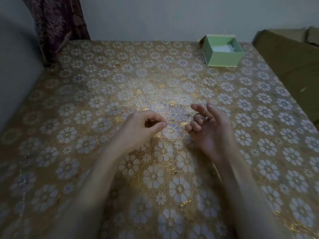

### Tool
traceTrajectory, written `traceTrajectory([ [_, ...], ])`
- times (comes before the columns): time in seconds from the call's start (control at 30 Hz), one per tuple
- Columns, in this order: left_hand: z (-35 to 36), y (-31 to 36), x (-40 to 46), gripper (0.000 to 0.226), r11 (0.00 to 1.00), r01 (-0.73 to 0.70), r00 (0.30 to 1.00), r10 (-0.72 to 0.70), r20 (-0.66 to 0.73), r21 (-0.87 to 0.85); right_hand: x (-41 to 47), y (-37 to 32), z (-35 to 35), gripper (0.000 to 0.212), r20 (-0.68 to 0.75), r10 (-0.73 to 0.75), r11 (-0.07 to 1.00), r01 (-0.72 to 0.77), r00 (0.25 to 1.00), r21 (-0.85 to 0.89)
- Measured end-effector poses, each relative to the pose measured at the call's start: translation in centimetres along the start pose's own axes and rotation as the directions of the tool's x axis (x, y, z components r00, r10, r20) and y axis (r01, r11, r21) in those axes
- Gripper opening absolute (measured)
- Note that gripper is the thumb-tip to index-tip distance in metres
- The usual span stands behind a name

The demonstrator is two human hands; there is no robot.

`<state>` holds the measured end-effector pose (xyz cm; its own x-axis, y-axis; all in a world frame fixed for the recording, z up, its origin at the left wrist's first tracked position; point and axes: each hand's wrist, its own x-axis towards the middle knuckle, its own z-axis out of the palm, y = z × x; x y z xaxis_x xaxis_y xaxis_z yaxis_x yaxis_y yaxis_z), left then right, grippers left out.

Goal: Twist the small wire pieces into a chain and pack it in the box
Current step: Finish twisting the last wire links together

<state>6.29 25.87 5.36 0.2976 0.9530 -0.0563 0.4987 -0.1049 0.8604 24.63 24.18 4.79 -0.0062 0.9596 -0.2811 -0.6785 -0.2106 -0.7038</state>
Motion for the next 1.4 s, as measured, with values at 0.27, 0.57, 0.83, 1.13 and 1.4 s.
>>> traceTrajectory([
  [0.27,0.1,-0.8,0.8,0.024,0.990,-0.069,0.994,0.058,-0.090,-0.119,0.4,1.0,-0.8,0.020,0.116,-0.210,0.715,0.233,0.971,-0.660],
  [0.57,0.4,-1.0,1.1,0.014,0.986,-0.097,0.994,0.090,-0.057,-0.136,0.4,1.4,-0.2,0.012,0.251,-0.153,0.481,0.294,0.956,-0.826],
  [0.83,0.1,-1.1,1.4,0.017,0.979,-0.075,0.997,0.075,-0.010,-0.188,0.2,1.9,0.2,0.016,0.259,-0.130,0.538,0.287,0.957,-0.793],
  [1.13,-1.0,-2.2,1.0,0.014,0.985,-0.059,0.997,0.051,-0.056,-0.164,0.1,0.6,-0.4,0.017,0.081,-0.219,0.750,0.220,0.972,-0.623],
  [1.4,-0.7,-2.4,0.7,0.019,0.973,-0.088,0.992,0.066,-0.110,-0.212,0.3,0.8,-0.6,0.016,0.047,-0.224,0.731,0.200,0.973,-0.652],
])
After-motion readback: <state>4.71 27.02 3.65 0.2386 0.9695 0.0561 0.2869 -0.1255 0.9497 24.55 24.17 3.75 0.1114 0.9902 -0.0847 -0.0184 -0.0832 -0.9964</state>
